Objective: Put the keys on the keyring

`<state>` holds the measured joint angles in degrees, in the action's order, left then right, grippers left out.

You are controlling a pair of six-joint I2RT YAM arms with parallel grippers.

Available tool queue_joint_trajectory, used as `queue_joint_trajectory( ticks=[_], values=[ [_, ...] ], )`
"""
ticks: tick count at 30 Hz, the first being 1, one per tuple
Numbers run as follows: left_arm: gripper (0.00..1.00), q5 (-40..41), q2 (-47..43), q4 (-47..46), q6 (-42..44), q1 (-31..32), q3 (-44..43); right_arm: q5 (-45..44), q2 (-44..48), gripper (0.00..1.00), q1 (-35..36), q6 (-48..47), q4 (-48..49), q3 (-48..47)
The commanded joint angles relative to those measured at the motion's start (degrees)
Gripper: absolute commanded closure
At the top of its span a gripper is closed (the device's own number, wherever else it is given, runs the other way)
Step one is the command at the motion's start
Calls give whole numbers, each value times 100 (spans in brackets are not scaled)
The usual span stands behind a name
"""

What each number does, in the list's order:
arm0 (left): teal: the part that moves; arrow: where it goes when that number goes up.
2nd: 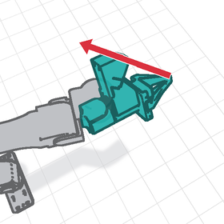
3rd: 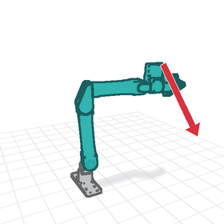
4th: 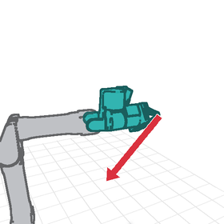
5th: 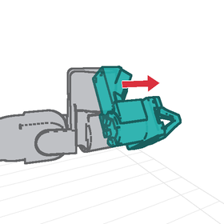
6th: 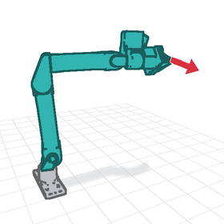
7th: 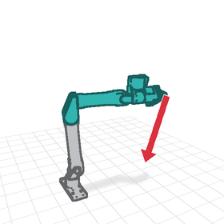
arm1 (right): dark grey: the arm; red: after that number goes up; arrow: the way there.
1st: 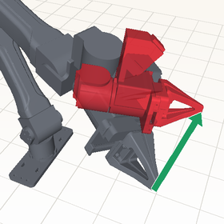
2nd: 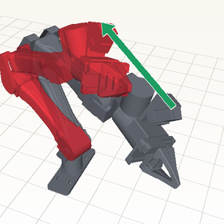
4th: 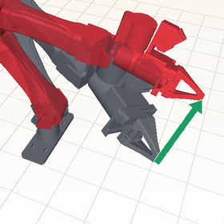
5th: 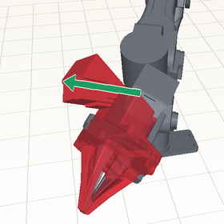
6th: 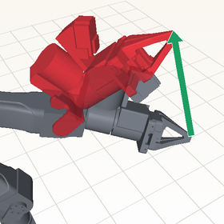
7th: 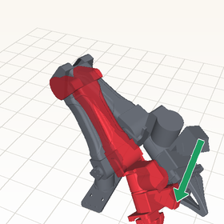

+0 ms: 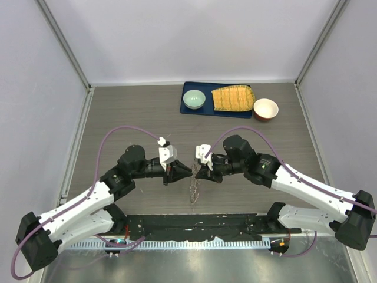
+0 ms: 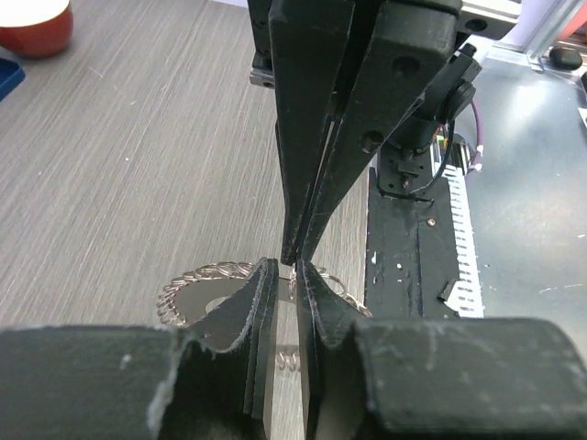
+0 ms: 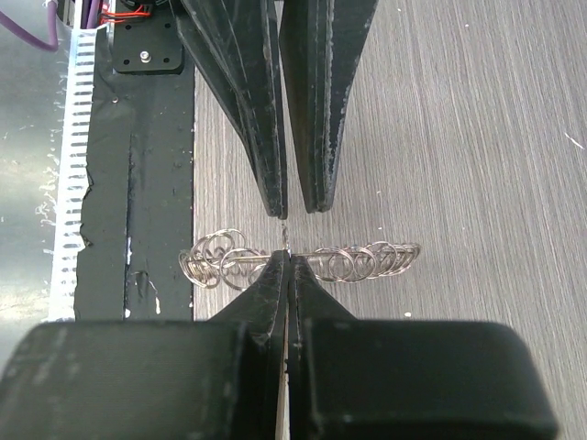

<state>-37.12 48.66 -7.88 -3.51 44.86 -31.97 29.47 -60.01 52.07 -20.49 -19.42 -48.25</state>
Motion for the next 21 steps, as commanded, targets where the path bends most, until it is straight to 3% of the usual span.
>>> queue_joint_trajectory(
  ticks=[1,21],
  values=[
    [83,-101,239,-12,78,-21,-161,76,156,99,40,-34,246,-264],
    [79,-805,829,-12,-133,-13,-398,-21,191,99,57,-25,298,-203]
  ],
)
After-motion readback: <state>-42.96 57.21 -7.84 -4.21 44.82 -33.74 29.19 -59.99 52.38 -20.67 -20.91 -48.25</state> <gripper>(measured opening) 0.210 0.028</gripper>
